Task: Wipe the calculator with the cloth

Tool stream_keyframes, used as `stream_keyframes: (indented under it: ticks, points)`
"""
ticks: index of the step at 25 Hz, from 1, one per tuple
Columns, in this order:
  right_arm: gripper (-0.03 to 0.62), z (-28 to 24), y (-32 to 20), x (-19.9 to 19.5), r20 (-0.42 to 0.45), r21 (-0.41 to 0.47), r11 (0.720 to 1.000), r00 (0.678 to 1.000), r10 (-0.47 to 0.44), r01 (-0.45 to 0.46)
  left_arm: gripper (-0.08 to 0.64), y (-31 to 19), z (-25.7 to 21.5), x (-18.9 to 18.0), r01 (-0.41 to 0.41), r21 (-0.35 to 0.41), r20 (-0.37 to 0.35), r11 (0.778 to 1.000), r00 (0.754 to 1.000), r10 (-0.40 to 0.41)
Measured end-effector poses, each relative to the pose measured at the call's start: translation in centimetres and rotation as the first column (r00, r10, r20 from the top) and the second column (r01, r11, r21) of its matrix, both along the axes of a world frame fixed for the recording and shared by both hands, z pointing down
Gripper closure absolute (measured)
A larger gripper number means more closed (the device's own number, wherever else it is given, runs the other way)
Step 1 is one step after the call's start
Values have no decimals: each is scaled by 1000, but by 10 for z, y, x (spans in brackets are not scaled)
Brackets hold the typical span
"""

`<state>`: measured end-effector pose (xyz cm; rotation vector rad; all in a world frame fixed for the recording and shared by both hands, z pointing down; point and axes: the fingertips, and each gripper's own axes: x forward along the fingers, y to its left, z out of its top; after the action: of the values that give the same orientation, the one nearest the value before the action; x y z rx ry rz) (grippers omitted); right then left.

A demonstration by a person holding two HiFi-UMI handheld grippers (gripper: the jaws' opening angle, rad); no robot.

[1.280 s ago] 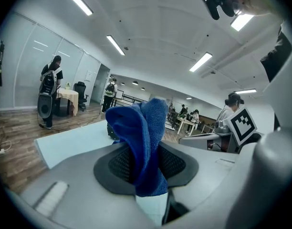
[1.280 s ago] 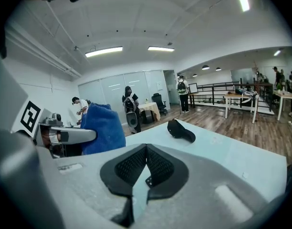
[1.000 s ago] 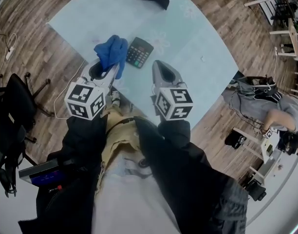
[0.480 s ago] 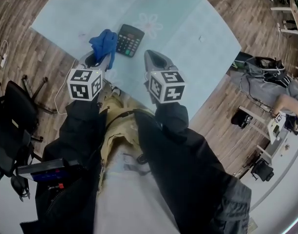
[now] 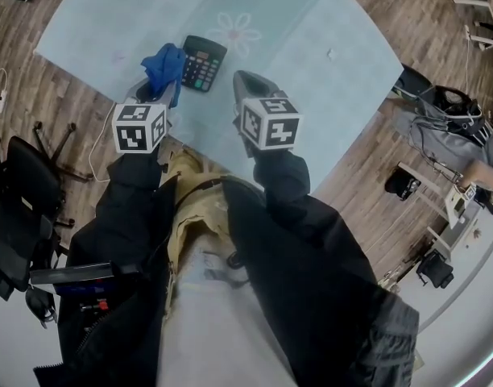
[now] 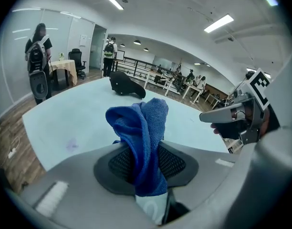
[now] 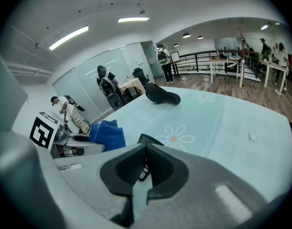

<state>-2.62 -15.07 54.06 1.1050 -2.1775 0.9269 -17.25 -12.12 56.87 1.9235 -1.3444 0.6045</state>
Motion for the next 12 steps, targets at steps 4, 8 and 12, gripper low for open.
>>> stream_keyframes:
  ticks: [4, 8, 12]
  points:
    - [594, 9, -9, 3, 5, -26, 1000, 1000, -6, 6, 433, -12, 15, 4, -8, -32, 34, 999, 999, 9]
    - [594, 12, -15, 8, 9, -43, 999, 1000, 1, 0, 433, -21, 32, 9, -27, -76, 94, 997, 995, 35]
    - [594, 19, -18, 16, 9, -64, 998, 1000, 16, -15, 433, -25, 58, 23, -83, -139, 140, 987, 985, 103]
